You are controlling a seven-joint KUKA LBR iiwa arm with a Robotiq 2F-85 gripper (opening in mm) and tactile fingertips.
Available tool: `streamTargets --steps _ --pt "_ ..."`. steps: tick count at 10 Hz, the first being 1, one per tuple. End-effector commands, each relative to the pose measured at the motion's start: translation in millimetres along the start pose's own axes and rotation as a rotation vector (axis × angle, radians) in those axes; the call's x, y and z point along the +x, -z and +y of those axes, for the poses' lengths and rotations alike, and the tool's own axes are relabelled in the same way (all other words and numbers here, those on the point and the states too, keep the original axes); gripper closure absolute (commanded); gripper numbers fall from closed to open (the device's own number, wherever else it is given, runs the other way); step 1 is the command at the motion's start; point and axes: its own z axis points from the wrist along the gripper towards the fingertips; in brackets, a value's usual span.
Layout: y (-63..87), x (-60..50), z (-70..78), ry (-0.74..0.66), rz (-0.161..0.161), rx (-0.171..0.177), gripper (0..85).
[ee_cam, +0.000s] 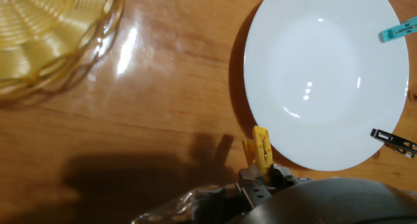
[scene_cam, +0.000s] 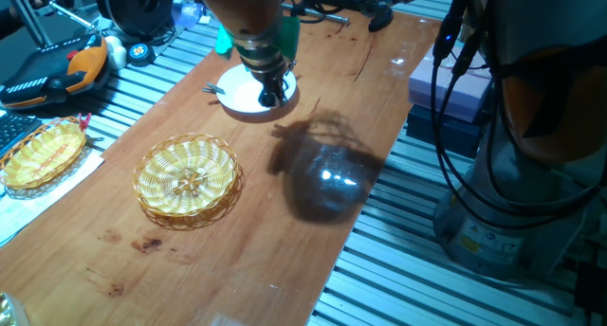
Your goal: Use a clamp
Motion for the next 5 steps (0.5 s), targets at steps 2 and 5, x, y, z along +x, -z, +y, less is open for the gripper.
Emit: streamTargets --steps 2,5 --pt "5.1 -2.2 4.8 -0.036 0.012 -0.014 84.3" --pt "12.7 -11.8 9.7 -0.109 0.050 -0.043 84.3"
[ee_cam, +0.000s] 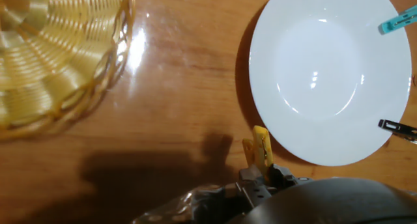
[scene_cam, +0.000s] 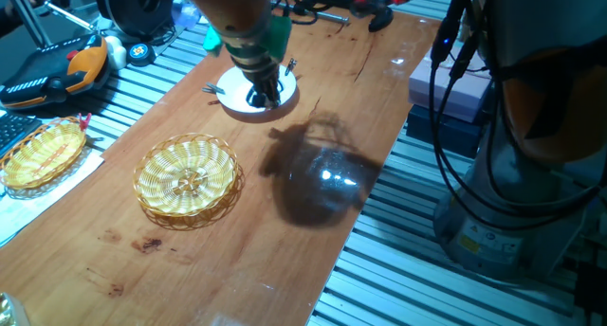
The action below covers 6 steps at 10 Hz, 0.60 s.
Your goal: Use a clamp
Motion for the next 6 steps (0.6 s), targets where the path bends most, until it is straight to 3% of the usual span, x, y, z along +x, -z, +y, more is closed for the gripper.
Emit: streamTargets --steps 1,6 --pt "0.2 -2.4 -1.1 -0.017 0.006 -0.008 84.3" --pt "3.1 -11.8 -9.5 -0.093 0.031 -0.029 84.3"
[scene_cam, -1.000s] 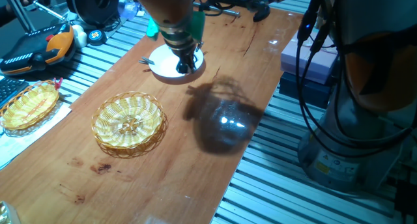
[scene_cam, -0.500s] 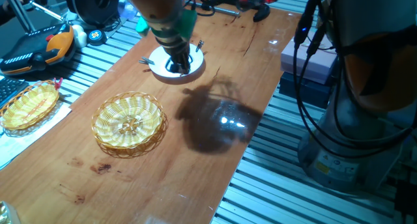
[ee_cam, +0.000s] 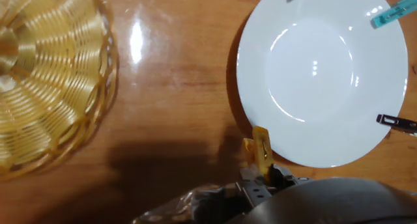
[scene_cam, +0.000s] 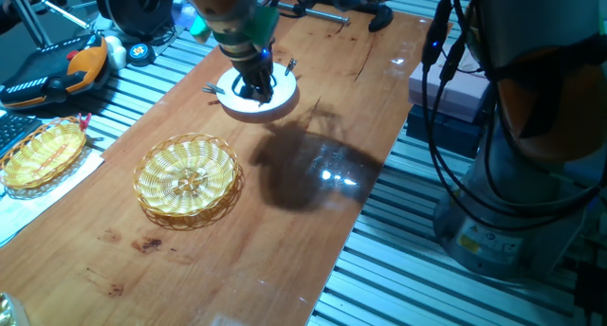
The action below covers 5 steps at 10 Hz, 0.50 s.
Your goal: Use a clamp
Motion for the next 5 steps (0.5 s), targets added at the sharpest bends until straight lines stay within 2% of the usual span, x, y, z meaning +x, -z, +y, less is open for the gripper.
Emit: streamTargets --steps 1,4,5 --pt "0.2 -1.3 -1.1 -0.025 0.006 -0.010 84.3" --pt "4.0 -3.0 -5.1 -0.086 0.051 -0.044 84.3" --pt "4.0 -3.0 -5.1 -0.100 0.062 -0.045 84.3"
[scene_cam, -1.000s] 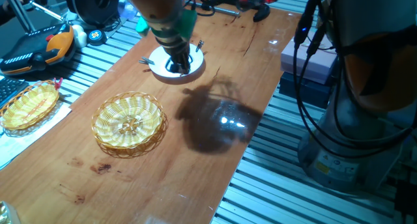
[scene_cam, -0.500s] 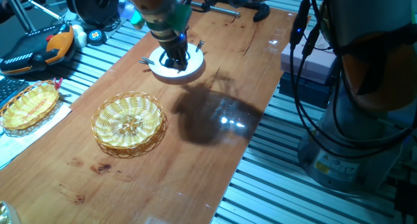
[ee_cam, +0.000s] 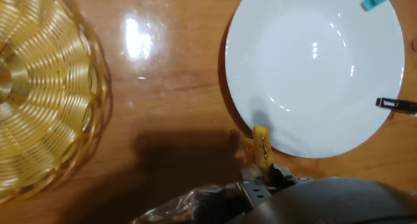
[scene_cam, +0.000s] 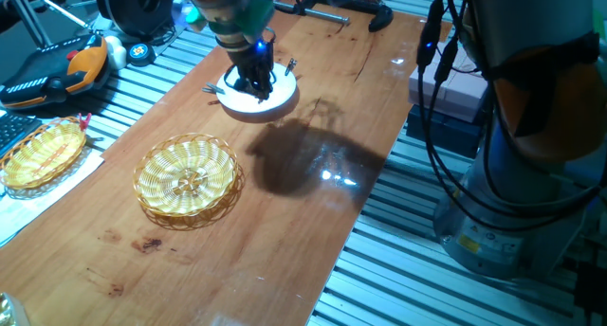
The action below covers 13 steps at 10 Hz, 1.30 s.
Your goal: Use a clamp
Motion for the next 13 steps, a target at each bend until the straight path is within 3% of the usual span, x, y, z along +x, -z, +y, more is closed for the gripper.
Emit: streamTargets --steps 1,8,11,13 --pt "0.0 -0.1 0.0 -0.009 0.012 -0.007 84.3" --pt "0.0 -0.1 0.0 -0.082 0.033 -0.030 84.3" --pt "0.0 -0.1 0.0 -0.104 0.060 -0.116 84.3" --pt "0.0 -0.1 0.0 -0.098 0.074 -0.147 84.3"
